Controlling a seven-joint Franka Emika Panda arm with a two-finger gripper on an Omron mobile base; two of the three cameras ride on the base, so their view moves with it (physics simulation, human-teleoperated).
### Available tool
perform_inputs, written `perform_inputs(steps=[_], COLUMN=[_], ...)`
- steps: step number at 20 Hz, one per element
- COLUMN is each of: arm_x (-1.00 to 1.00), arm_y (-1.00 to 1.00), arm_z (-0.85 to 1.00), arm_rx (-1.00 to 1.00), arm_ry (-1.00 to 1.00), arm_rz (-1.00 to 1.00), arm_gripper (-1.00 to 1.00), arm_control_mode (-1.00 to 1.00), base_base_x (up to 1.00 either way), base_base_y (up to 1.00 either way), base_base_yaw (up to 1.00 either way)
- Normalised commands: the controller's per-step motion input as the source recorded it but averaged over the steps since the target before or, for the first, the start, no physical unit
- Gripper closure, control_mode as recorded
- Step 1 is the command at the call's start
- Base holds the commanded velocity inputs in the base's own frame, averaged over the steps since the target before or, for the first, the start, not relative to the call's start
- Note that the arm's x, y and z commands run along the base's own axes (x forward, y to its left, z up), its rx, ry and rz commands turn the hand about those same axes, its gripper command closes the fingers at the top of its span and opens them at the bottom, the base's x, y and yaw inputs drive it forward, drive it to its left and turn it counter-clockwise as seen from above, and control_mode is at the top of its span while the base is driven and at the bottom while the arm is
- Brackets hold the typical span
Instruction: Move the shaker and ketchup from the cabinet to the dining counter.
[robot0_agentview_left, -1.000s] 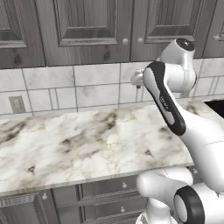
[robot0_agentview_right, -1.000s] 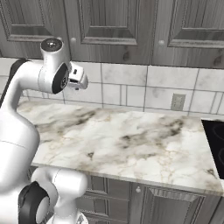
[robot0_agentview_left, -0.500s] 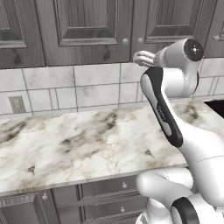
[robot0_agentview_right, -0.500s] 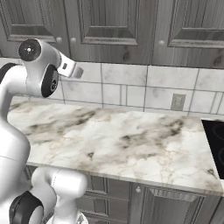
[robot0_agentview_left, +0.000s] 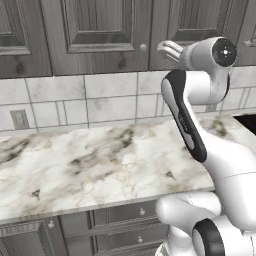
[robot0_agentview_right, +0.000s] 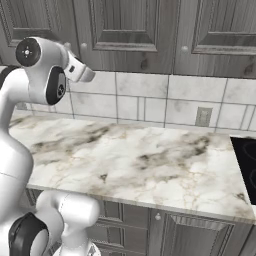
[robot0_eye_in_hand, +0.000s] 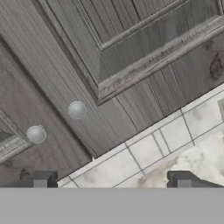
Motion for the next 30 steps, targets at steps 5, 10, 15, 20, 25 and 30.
perform_inputs(steps=[5, 10, 15, 20, 25, 30], arm_x=[0.01, 0.10, 0.13, 0.37, 0.41, 0.36], arm_y=[-0.03, 0.04, 0.06, 0.17, 0.17, -0.01], arm_z=[0.04, 0.02, 0.00, 0.18, 0.09, 0.00], arm_rx=[0.01, -0.03, -0.13, -0.06, -0.06, -0.02], arm_ry=[0.05, 0.01, 0.09, 0.00, -0.12, -0.12], arm_rz=[0.23, 0.28, 0.04, 0.00, 0.14, 0.06], arm_gripper=[-1.00, -1.00, -1.00, -1.00, -1.00, -1.00], arm_control_mode=[-1.00, -1.00, -1.00, -1.00, -1.00, -1.00], base_base_x=[0.00, 0.00, 0.00, 0.00, 0.00, 0.00], base_base_y=[0.00, 0.00, 0.00, 0.00, 0.00, 0.00], base_base_yaw=[0.00, 0.00, 0.00, 0.00, 0.00, 0.00])
